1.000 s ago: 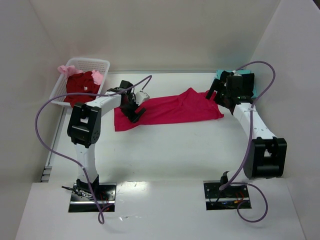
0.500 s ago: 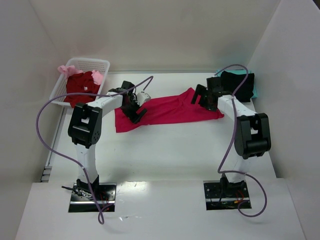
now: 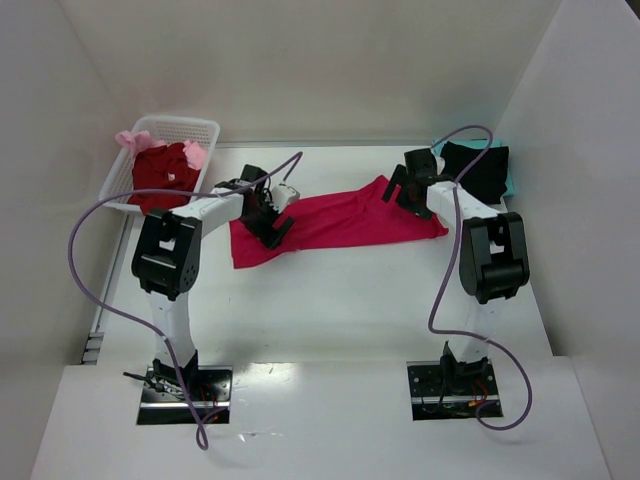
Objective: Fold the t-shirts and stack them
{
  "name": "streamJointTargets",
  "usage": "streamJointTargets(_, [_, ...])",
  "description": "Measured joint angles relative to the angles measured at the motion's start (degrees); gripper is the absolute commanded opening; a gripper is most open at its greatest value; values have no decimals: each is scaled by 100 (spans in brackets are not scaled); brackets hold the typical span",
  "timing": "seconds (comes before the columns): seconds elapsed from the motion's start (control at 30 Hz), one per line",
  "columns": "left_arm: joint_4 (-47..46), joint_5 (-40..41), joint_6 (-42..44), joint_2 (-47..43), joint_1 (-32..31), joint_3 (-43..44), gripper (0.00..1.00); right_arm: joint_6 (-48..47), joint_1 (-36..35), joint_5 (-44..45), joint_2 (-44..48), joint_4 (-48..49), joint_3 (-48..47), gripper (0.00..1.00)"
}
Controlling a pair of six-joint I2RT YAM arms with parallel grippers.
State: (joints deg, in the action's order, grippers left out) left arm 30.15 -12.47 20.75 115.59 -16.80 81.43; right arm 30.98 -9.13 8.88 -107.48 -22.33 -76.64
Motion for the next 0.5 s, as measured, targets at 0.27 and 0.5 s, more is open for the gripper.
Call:
streamJointTargets(0.27, [-236,2,-245,-278,-216,-420,99,142,0,319,-605,-59,-293,100])
streamJointTargets(0.5, [-205,0,-487,-409,-470,-584,99,166,0,400,-863,-136,-413,100])
